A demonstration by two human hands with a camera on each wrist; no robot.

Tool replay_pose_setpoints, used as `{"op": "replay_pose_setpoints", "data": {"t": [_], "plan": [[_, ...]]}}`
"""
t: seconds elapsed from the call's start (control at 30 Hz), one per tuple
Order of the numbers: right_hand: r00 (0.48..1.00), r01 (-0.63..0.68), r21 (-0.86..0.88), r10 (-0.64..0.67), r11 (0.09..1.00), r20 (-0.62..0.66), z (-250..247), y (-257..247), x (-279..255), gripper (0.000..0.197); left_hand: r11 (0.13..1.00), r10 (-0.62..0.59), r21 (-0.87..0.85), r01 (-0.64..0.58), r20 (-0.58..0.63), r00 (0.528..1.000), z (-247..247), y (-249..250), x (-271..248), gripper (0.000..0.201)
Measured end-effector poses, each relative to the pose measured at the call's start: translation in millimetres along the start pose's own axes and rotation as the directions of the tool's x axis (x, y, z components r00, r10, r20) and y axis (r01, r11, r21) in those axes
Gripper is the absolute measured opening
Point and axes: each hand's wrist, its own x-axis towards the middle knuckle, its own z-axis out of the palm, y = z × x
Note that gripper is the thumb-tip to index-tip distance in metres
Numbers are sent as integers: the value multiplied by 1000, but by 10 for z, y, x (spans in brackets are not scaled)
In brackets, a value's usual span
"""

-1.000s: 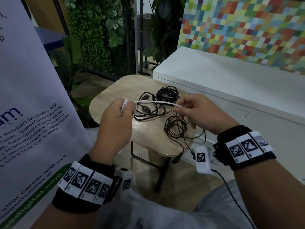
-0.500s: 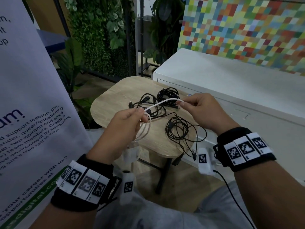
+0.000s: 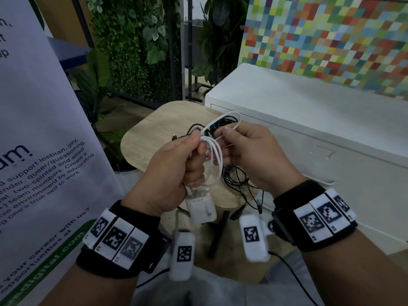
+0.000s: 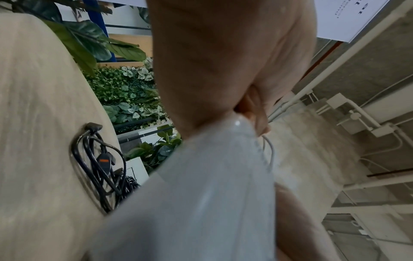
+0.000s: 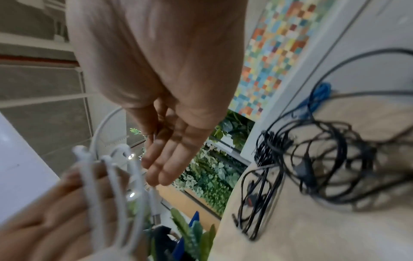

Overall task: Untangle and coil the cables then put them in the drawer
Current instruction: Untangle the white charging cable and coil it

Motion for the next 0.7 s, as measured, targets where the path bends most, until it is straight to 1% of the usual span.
{"op": "replay_pose_setpoints", "data": {"t": [0.1, 0.23, 0.33, 0.4, 0.47, 0.53, 0.57, 0.6, 0.63, 0.7], "plan": [[997, -64, 177, 55, 982, 55, 77, -1, -89, 26, 999, 28, 21, -27, -26, 999, -21, -11, 19, 34], [987, -139, 275, 112, 951, 113, 96, 59, -125, 30, 992, 65, 109, -59, -50, 997, 11, -57, 3, 38], [976, -189, 275, 149, 943, 162, 96, 104, -125, 35, 966, 152, 229, -124, -108, 983, 14, -105, 3, 43], [973, -191, 252, 149, 949, 176, 83, 127, -125, 33, 940, 199, 306, -152, -128, 972, -4, -123, 2, 44], [975, -185, 231, 149, 955, 166, 74, 142, -127, 31, 926, 224, 339, -166, -140, 964, 5, -119, -18, 43], [978, -172, 208, 141, 963, 156, 73, 170, -129, 26, 937, 207, 313, -153, -149, 967, 29, -96, -37, 38], [977, -159, 193, 127, 968, 169, 79, 178, -136, 23, 944, 191, 298, -140, -151, 970, 41, -91, -40, 36], [975, -146, 184, 111, 972, 191, 95, 189, -148, 23, 950, 174, 287, -125, -152, 973, 44, -95, -37, 34], [972, -132, 180, 92, 975, 218, 115, 200, -163, 27, 951, 164, 287, -117, -147, 976, 47, -102, -34, 34], [968, -97, 167, 55, 981, 244, 173, 224, -176, 45, 947, 149, 304, -101, -139, 979, 52, -141, -22, 40]]}}
